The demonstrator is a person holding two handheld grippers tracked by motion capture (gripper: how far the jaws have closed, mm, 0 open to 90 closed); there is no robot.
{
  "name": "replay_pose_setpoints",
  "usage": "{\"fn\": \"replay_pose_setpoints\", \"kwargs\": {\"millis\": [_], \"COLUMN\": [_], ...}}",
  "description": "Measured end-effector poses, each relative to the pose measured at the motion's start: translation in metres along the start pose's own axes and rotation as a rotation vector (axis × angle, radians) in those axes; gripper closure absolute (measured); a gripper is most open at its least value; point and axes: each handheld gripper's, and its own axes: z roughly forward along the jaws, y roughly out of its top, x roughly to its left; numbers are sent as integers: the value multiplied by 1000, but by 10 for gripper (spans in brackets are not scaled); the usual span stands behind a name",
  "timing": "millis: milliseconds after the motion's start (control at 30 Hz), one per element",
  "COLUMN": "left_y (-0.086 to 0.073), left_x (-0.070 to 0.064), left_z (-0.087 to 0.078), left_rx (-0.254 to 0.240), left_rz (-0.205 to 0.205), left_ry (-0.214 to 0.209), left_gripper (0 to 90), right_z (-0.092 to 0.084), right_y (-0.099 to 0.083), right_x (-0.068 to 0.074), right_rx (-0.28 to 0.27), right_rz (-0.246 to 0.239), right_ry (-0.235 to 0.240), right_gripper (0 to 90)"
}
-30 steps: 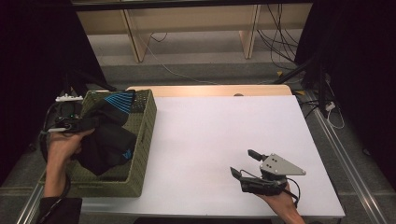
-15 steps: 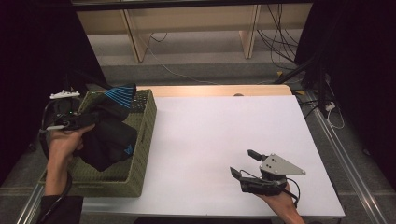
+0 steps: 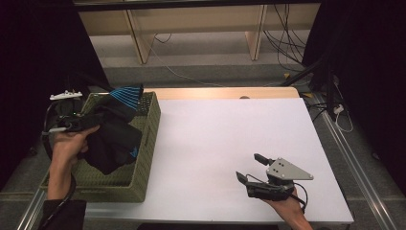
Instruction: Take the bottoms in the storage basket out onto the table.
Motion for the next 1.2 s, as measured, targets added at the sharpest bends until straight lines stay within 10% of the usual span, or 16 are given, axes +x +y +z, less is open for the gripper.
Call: {"fn": "replay_pose_setpoints", "kwargs": {"millis": [1200], "left_y": [14], "left_x": [-42], "left_z": [7], "left_rx": [-35], "left_rz": [22], "left_ry": [-228], "left_gripper": [689], "right_z": [0], "right_y": [0], "right_x": [0], "right_rx": [-5], "right_rz": [1], "right_ry": [-2], "right_gripper": [195]}}
